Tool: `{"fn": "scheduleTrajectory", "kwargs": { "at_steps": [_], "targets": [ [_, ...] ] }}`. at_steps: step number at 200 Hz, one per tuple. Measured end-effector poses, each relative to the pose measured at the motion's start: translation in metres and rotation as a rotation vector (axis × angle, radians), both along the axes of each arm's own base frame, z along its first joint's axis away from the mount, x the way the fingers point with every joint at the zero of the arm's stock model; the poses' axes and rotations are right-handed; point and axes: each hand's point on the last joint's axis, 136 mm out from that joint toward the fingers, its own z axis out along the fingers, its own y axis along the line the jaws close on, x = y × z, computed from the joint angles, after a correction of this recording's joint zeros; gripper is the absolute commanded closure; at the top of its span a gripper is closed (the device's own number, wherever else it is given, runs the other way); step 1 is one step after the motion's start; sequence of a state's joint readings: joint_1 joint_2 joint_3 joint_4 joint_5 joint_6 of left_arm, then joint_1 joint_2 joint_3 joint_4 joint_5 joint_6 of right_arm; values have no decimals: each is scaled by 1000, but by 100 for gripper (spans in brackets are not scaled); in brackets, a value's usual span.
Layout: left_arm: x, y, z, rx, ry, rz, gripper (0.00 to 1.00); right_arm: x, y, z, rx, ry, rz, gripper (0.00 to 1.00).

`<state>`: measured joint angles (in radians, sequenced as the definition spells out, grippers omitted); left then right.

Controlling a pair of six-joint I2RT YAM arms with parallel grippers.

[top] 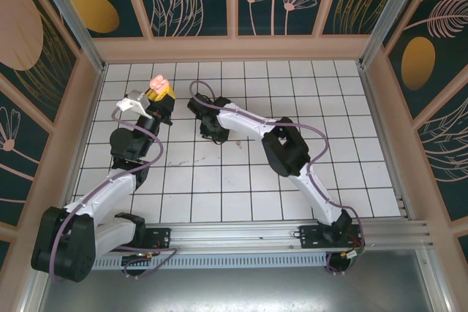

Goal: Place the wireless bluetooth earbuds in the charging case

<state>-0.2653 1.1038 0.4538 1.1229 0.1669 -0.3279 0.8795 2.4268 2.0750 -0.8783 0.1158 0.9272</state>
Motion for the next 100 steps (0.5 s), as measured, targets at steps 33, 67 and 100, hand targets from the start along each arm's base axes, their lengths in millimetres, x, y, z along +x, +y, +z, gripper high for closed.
{"fn": "scheduleTrajectory", "kwargs": {
  "at_steps": [33,67,100],
  "targets": [
    [0,1,-1,0,2,1,100,-1,0,0,-9,-6,-2,70],
    [0,1,-1,1,1,0,100,-1,-1,0,-13,-9,-2,73],
    [-1,0,1,-4,-2,-6,100,-1,-1,0,-15,-9,-3,75]
  ]
}}
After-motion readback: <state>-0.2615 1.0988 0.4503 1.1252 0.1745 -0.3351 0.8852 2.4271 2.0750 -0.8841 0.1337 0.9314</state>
